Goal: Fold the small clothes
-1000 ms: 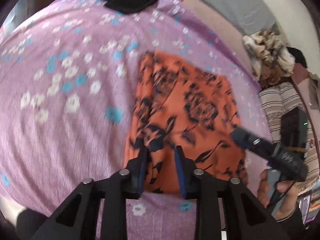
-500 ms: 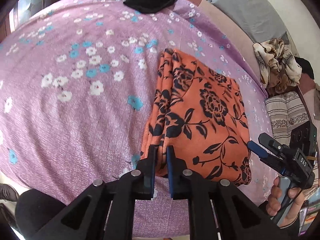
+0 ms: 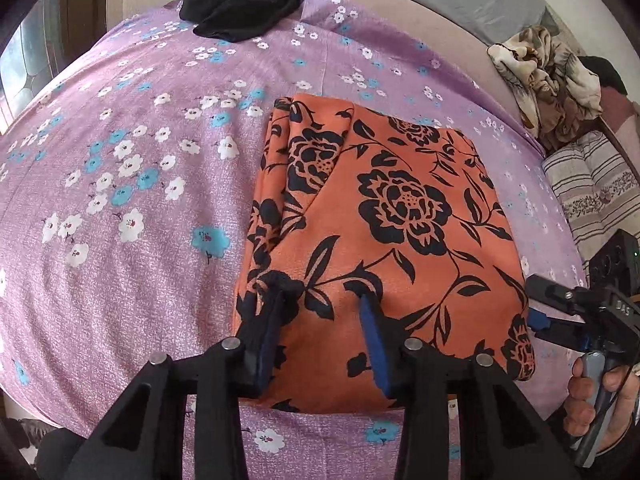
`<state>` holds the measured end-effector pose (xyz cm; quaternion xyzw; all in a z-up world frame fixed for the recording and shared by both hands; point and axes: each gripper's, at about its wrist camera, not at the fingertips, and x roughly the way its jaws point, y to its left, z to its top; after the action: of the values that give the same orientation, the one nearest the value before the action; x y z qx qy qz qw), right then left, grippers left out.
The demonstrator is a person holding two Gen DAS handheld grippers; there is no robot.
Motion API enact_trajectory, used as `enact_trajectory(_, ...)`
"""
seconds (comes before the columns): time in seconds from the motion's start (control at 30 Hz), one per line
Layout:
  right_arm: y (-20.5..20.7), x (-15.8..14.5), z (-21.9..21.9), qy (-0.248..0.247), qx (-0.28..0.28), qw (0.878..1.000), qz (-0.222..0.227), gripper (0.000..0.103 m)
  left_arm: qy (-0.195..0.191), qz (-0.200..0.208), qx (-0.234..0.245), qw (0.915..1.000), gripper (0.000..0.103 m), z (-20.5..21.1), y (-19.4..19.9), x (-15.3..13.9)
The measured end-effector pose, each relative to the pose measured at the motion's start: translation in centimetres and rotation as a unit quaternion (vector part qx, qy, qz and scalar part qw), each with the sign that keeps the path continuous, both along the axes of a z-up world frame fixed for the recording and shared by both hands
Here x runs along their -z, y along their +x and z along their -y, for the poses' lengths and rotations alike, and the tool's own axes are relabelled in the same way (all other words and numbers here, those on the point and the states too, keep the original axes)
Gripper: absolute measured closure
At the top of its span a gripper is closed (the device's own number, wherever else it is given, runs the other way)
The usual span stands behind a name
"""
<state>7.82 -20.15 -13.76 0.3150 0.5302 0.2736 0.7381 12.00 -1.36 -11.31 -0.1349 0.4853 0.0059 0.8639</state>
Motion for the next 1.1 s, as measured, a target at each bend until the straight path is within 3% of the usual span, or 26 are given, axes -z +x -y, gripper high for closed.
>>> enact_trajectory(0.07,0.2,0.9,-1.8,-0.030,-0.034,0.999,-0.009,0.062,0.000,-0.004,-0.002,1.0000,0.067,-0.1,0.0,-0.1)
enact_trajectory(0.2,-0.7,-1.0,-2.7,-0.084,-0.040,0.995,0.032,0.061,-0.009,0.002,-0.011,0.9999,0.068,-0.6,-0.4,-1.0)
enact_trajectory(0.23,-0.9,-1.1,-2.8,-0.095,-0.040,0.994,0.038,0.056,-0.007,0.009,-0.010,0.9999,0.068,-0.5,-0.6,-1.6)
enact_trajectory(0.27,-1.2,-0.9,-2.8,-0.101,-0.040,0.994,0.033,0.040,-0.003,0.020,-0.007,0.9998,0.068,-0.3,-0.9,-2.3)
enact_trajectory(0.37,-2.6,-1.1,-2.1,-0.063,-0.048,0.997,0.022,0.035,0.008,0.038,0.007,0.9992,0.068,0.4,-1.4,-3.3)
enact_trajectory(0.43,-3.8,-1.2,-2.1,-0.054,-0.046,0.997,0.027,0.034,0.000,-0.004,-0.003,1.0000,0.068,0.1,-0.7,-0.9)
enact_trajectory(0.47,-4.0,-0.7,-2.6,-0.056,-0.054,0.997,0.023,0.048,-0.008,-0.023,-0.008,0.9997,0.071,-0.1,-0.4,0.6)
enact_trajectory(0.5,-4.1,-0.1,-3.2,-0.080,-0.069,0.994,0.021,0.072,-0.007,-0.018,-0.010,0.9998,0.072,-0.2,-0.5,1.1)
enact_trajectory(0.53,-4.2,0.5,-3.6,-0.106,-0.073,0.992,0.017,0.072,-0.001,-0.012,-0.006,0.9999,0.072,0.0,-0.7,0.6)
enact_trajectory(0.57,-4.1,0.6,-3.5,-0.100,-0.069,0.993,0.012,0.072,-0.001,-0.007,-0.003,1.0000,0.072,0.2,-0.9,-0.1)
enact_trajectory(0.63,-3.9,-0.3,-3.2,-0.098,-0.073,0.992,0.013,0.067,-0.016,0.015,0.000,0.9998,0.072,0.1,-1.4,-1.8)
enact_trajectory(0.67,-3.8,-0.8,-3.0,-0.100,-0.075,0.992,0.015,0.057,-0.019,0.027,0.002,0.9994,0.070,-0.1,-1.6,-2.6)
enact_trajectory(0.7,-3.7,-1.4,-2.4,-0.099,-0.073,0.992,0.019,0.036,-0.023,0.036,0.002,0.9991,0.064,-0.3,-1.7,-3.2)
enact_trajectory(0.73,-3.5,-2.0,-1.8,-0.097,-0.066,0.993,0.026,0.028,-0.033,0.042,0.000,0.9986,0.061,-0.7,-1.6,-3.8)
enact_trajectory(0.8,-2.7,-3.4,-0.5,-0.096,-0.040,0.994,0.043,0.026,-0.041,0.049,-0.007,0.9979,0.054,-1.4,-0.9,-4.1)
enact_trajectory(1.0,1.2,-3.9,0.8,-0.057,0.011,0.998,0.035,0.026,-0.014,0.009,-0.040,0.9991,0.054,-2.1,2.8,-2.8)
enact_trajectory(1.1,2.2,-3.6,0.1,-0.054,0.010,0.998,0.025,0.026,-0.007,0.005,-0.043,0.9991,0.054,-2.0,3.2,-2.7)
